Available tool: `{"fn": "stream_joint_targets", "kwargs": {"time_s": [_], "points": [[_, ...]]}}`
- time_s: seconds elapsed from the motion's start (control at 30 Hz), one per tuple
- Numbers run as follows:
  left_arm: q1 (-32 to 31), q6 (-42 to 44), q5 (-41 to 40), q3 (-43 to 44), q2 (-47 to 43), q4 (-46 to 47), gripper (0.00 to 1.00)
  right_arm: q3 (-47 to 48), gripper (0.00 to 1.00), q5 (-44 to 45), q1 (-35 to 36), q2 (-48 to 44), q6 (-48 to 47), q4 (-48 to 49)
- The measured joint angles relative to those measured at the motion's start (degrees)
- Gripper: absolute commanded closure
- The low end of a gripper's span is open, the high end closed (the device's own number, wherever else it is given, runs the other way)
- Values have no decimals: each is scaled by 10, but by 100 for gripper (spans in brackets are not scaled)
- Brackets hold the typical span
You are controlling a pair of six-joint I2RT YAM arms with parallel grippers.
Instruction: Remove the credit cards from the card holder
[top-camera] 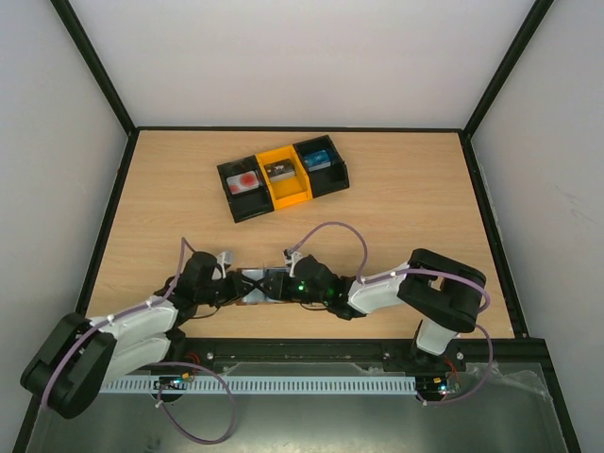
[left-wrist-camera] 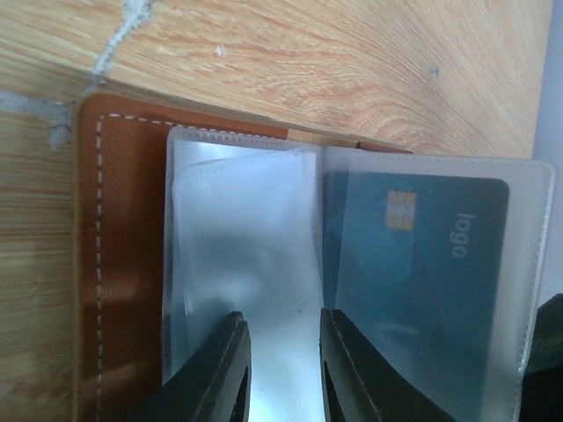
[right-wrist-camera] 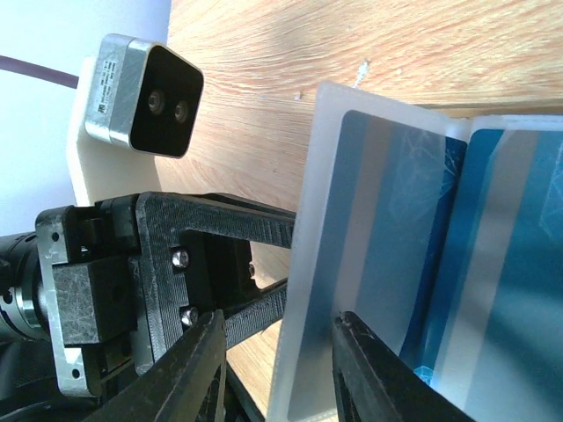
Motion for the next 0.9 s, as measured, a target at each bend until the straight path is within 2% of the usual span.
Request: {"fn": "stream_joint_targets", "kwargs": {"time_s": [0.3, 0.57, 0.8, 0.9], "points": [[0, -9, -58, 30, -112, -133, 57, 10, 58, -10, 0, 4, 1, 6], [13, -22, -104, 50, -170, -213, 43, 10, 59, -17, 0, 6, 1, 7], [17, -19, -140, 71, -194, -259, 41, 10, 64, -12, 0, 7, -11, 2], [17, -14, -141, 75, -189, -257, 45, 11, 65, -10, -2, 11, -16, -2]]}}
